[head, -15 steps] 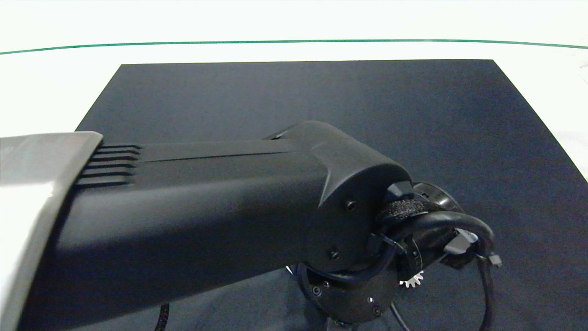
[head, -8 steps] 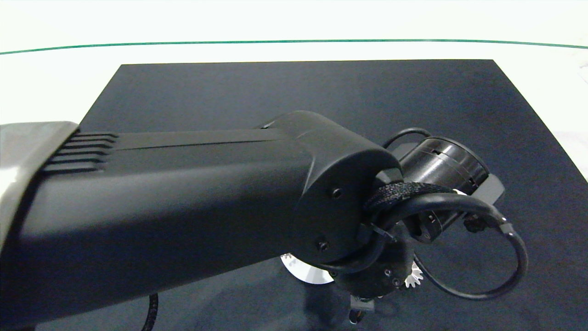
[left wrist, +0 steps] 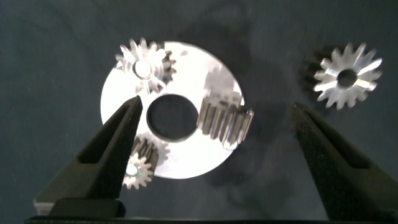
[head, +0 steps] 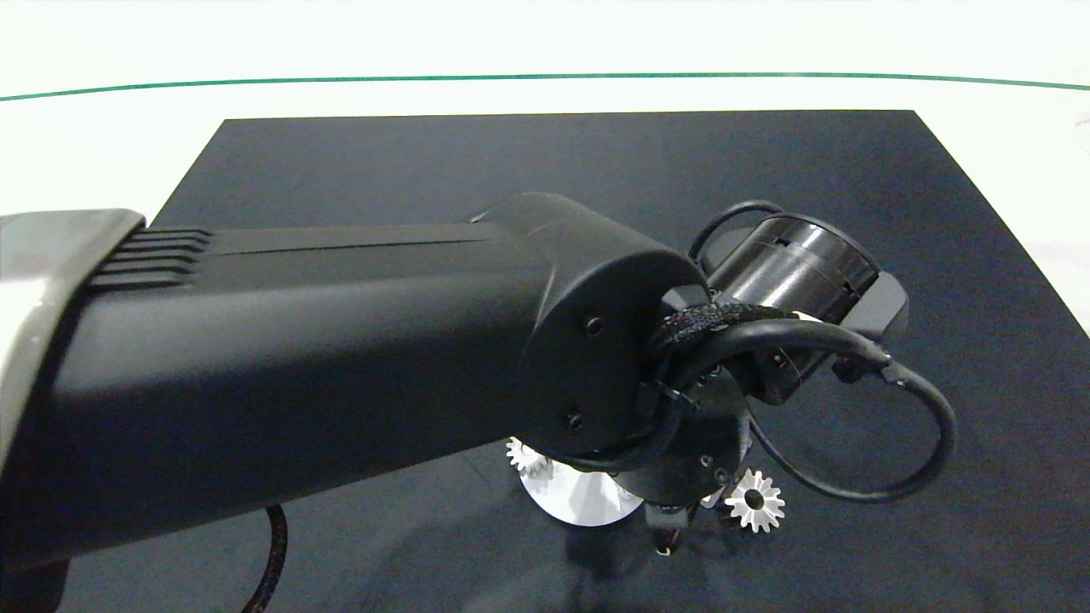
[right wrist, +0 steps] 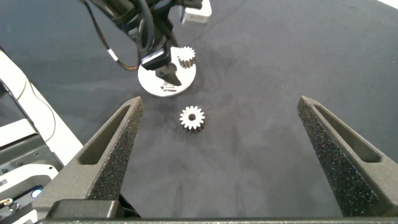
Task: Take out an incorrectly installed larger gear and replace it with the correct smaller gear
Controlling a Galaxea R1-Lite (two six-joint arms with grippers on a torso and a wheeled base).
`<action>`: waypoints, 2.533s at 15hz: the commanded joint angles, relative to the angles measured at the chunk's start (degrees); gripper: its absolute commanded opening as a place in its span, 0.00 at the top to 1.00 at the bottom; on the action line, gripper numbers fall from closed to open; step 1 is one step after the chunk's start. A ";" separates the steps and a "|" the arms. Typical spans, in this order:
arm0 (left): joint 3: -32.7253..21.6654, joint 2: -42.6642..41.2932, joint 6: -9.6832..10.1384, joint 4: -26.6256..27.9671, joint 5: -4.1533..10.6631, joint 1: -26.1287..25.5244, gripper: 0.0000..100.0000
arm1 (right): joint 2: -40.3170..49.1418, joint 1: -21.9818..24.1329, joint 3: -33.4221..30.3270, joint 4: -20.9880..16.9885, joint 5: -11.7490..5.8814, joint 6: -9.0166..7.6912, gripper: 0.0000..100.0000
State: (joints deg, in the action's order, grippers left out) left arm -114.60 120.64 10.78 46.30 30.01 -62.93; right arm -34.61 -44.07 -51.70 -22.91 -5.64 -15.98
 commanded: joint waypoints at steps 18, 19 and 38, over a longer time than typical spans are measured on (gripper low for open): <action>5.09 1.97 0.03 -0.60 -0.31 -0.44 0.44 | -0.28 0.04 0.28 -0.12 0.02 -0.10 0.00; 5.18 2.32 0.03 -0.60 -0.31 -0.35 0.46 | -0.28 0.04 0.28 -0.12 0.02 -0.10 0.00; 4.74 2.58 0.47 -0.77 -0.13 -0.97 0.83 | -0.20 -0.05 0.20 -0.12 0.02 -0.01 0.00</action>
State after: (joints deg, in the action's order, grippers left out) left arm -109.87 123.92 11.18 45.42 29.55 -63.87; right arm -34.83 -44.09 -51.41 -22.89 -5.58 -15.90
